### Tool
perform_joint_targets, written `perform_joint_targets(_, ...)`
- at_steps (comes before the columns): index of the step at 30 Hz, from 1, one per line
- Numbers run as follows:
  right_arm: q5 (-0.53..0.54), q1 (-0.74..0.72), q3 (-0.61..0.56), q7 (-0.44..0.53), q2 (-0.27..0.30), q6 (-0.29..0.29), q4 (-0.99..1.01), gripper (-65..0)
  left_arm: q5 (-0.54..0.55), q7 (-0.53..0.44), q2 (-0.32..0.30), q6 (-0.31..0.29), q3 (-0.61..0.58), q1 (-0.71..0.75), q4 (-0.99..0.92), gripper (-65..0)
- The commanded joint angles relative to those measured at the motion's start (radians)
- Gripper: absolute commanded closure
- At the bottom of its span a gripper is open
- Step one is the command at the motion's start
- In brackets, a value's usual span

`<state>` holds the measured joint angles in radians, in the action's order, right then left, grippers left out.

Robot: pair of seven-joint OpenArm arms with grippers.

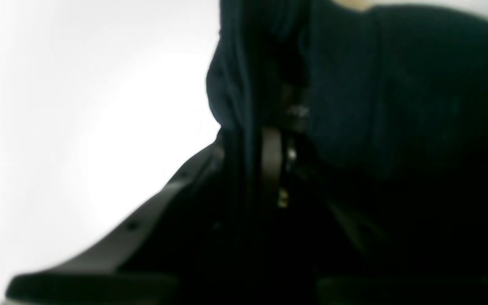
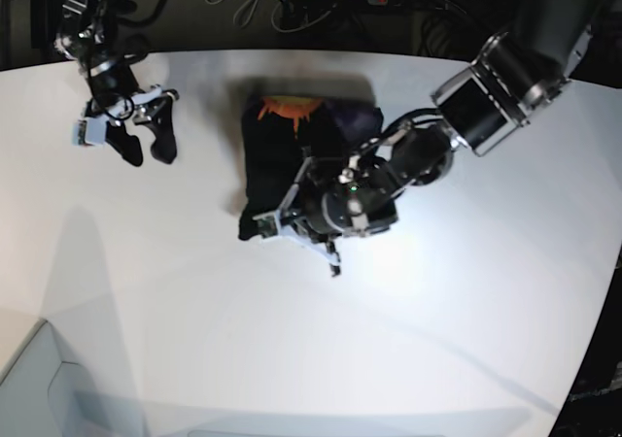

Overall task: Layout the t-shirt on the table in an organized manner, then fold the t-shirt properly
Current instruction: 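Press the folded shirt flat with the left gripper and release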

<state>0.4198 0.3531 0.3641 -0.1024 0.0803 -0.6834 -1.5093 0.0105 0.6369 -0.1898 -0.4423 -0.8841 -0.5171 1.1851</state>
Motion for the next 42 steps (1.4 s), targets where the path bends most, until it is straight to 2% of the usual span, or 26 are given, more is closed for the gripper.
perform_joint_targets(1, 0.018, 0.001, 0.002, 0.028, 0.003, -0.015, -0.018, -39.2, -0.036, -0.002, 0.016, -0.022, 0.009, -0.027, -0.018, 0.0)
perform_joint_targets(5, 0.018, 0.024, 0.002, 0.033, 0.003, -0.015, -0.018, -39.2, -0.122, -0.007, 0.065, -0.046, 0.009, -0.027, -0.084, -0.1)
perform_joint_targets(9, 0.018, 0.03, 0.002, 0.028, -0.009, -0.015, -0.04, -39.2, -0.129, -0.009, 0.066, -0.046, 0.01, -0.027, -0.083, -2.0)
perform_joint_targets(12, 0.018, 0.03, 0.023, 0.028, -0.029, -0.015, -0.04, -39.2, -0.132, -0.005, 0.063, -0.04, 0.05, -0.027, -0.073, -12.0)
perform_joint_targets(15, 0.018, 0.03, 0.026, 0.028, -0.047, -0.015, -0.04, -39.2, -0.134, -0.004, 0.057, -0.045, 0.154, -0.01, -0.029, -23.0)
perform_joint_targets(17, 0.018, 0.03, 0.026, 0.028, -0.049, -0.015, -0.04, -39.2, -0.134, -0.005, 0.057, -0.045, 0.228, 0.012, -0.003, -25.4)
perform_joint_targets(20, 0.018, 0.03, 0.025, 0.028, -0.05, -0.015, -0.04, -39.2, -0.134, -0.005, 0.057, -0.046, 0.285, 0.019, 0.022, -25.8)
perform_joint_targets(26, 0.018, 0.03, 0.022, 0.026, -0.052, -0.015, -0.053, -39.2, -0.134, -0.001, 0.048, -0.046, 0.29, 0.016, 0.091, -27.7)
perform_joint_targets(30, 0.018, 0.039, 0.022, 0.026, -0.075, -0.015, -0.083, -39.2, -0.134, 0.005, 0.039, -0.046, 0.291, 0.012, 0.18, -28.0)
perform_joint_targets(35, 0.017, 0.048, 0.011, 0.026, -0.081, -0.015, -0.103, -39.2, -0.134, 0.007, -0.01, -0.046, 0.291, 0.018, 0.313, -28.0)
perform_joint_targets(39, 0.017, 0.067, 0.005, 0.026, -0.081, -0.015, -0.107, -39.1, -0.129, 0.1, -0.066, -0.042, 0.323, 0.025, 0.421, -27.5)
perform_joint_targets(42, 0.017, 0.087, 0.006, 0.028, -0.08, -0.015, -0.119, -38.9, -0.126, 0.185, -0.075, -0.045, 0.471, 0.107, 0.511, -27.3)
